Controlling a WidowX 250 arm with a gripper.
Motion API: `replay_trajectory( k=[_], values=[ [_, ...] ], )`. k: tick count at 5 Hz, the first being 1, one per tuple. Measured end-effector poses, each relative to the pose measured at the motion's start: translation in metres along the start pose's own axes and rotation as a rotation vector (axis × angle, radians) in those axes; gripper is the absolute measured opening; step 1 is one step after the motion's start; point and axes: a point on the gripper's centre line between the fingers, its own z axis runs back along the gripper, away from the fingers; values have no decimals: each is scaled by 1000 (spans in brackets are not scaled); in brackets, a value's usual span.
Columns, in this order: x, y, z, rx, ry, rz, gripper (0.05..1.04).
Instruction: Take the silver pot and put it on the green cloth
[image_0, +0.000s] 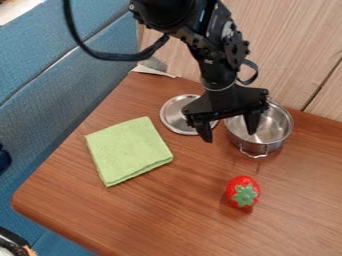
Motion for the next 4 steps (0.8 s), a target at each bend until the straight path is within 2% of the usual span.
replay_trajectory(
  k=[1,2,3,4],
  values=[
    [18,-1,-13,1,-12,47,1000],
    [25,-6,-24,-12,-14,66,1000],
    [29,-8,-34,10,-9,68,1000],
    [27,-11,-45,53,-8,65,962]
  ],
)
